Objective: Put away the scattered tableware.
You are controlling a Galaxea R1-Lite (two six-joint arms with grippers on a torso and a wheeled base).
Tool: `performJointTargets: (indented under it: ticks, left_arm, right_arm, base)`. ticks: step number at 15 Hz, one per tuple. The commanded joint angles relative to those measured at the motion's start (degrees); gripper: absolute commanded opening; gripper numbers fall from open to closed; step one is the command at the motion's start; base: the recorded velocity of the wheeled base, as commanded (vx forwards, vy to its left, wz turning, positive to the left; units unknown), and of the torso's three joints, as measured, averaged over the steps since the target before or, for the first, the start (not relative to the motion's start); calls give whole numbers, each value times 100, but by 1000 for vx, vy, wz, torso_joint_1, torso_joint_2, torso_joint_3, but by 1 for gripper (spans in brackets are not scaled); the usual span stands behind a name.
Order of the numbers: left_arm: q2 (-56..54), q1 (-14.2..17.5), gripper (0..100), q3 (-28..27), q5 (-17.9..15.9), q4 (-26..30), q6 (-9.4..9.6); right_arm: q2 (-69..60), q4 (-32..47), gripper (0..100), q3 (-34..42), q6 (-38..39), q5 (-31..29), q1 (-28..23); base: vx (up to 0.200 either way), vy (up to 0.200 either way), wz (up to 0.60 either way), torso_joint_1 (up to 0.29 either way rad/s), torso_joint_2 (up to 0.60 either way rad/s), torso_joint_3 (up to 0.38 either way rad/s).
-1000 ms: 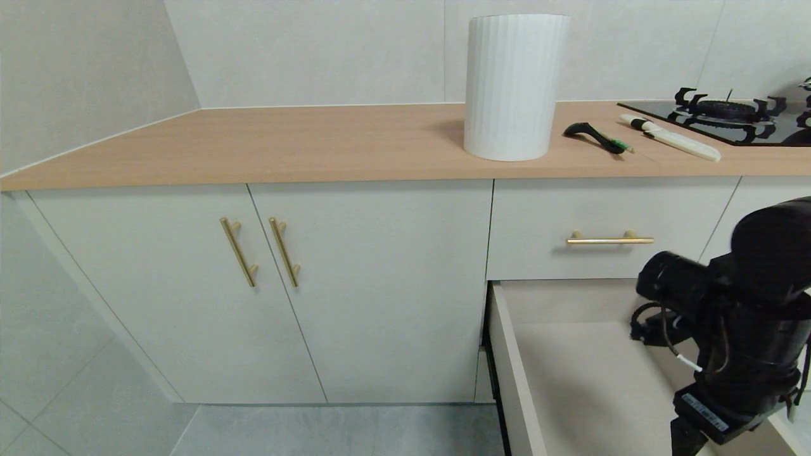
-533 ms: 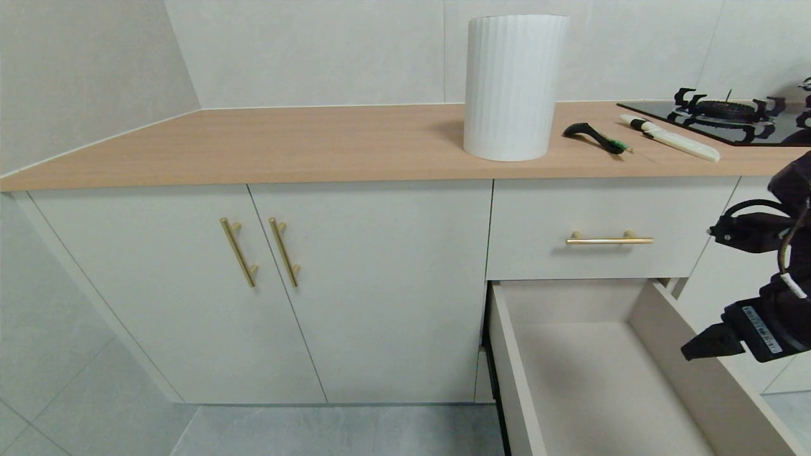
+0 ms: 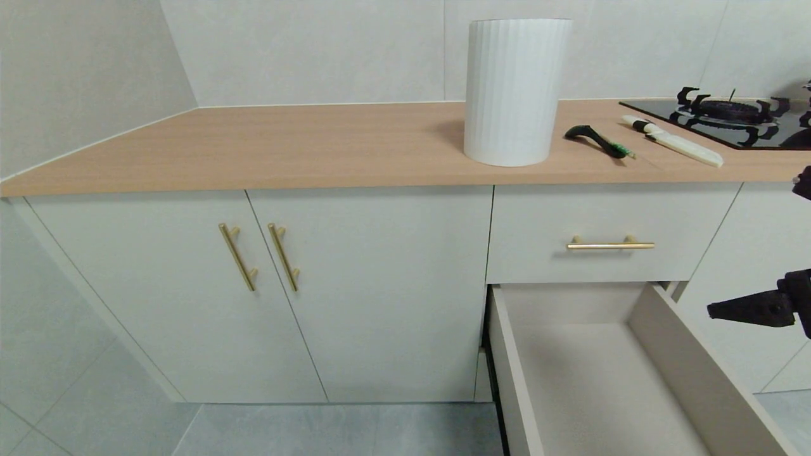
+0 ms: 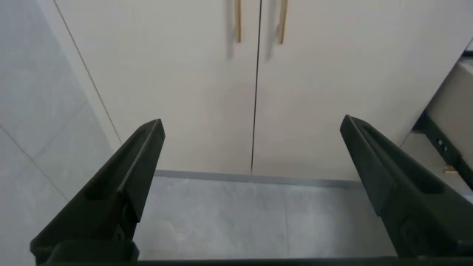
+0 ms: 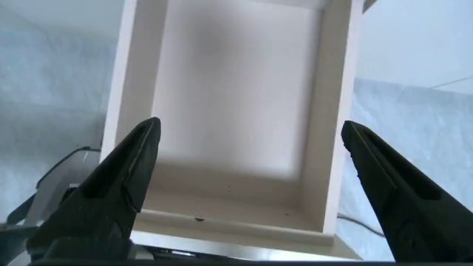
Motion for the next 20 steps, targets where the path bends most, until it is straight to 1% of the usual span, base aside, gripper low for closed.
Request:
performJointTargets:
  ticks: [1, 5, 11, 15, 19, 20]
  left_arm:
    - [2, 4, 100, 0, 1, -1, -1]
    - [2, 4, 100, 0, 1, -1, -1]
    - [2, 4, 100, 0, 1, -1, -1]
    - [2, 4, 100, 0, 1, -1, -1]
    - [2, 4, 100, 0, 1, -1, -1]
    - [2, 4, 100, 0, 1, -1, -1]
  right_arm:
    - [-123, -8, 100, 20, -1, -1, 8]
    - [-132, -8, 100, 29, -1, -36, 8]
    - [-123, -26, 100, 81, -80, -19, 8]
    - [-88, -254, 100, 125, -80, -1, 8]
    - [35, -957, 100, 81, -45, 140, 8]
    - [519, -1379, 100, -340, 78, 210, -1]
  base:
    - [0, 0, 0, 76, -427, -349]
    - [0, 0, 0, 86, -519, -345]
    - [0, 0, 0, 146, -458, -318]
    - [0, 0, 0, 177, -476, -308]
    - [0, 0, 0, 90, -234, -139]
    - [0, 0, 0, 0, 0, 0]
